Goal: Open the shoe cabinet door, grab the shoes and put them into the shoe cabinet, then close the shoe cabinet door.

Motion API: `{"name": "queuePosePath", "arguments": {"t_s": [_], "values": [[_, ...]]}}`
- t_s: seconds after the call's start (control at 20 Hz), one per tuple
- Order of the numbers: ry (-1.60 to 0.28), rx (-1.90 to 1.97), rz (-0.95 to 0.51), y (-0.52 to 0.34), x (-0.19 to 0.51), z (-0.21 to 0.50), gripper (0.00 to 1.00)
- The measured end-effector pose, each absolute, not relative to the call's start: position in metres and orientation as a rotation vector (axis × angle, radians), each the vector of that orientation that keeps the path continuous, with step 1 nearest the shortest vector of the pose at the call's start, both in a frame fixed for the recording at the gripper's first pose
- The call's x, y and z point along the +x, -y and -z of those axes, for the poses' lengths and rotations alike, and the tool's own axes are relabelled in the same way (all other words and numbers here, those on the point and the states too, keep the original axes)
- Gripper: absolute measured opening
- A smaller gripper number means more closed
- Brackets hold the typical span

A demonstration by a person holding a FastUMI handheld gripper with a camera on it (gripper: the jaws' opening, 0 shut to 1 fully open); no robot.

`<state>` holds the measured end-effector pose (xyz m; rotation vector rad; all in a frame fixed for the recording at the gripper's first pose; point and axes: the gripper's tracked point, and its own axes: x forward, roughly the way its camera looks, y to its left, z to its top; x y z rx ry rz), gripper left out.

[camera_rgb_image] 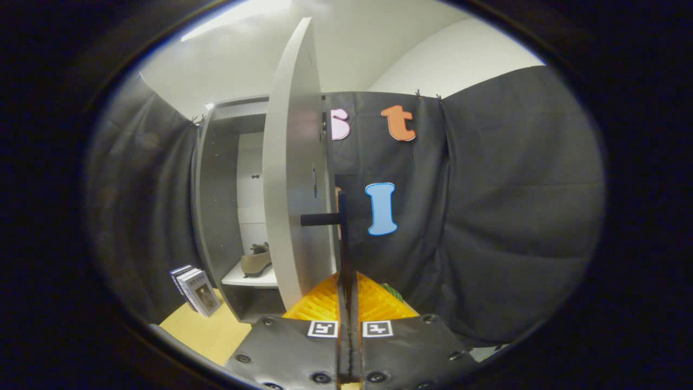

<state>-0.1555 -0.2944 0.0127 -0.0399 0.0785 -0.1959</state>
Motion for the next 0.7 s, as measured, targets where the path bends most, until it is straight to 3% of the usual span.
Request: {"name": "queuePosePath", "arguments": {"t_s": [0.35,0.7], "values": [[-0.078,-0.040,0.140,0.314,-0.156,-0.017,0.02],[-0.045,-0.029,0.244,0.358,-0.186,-0.030,0.02]]}}
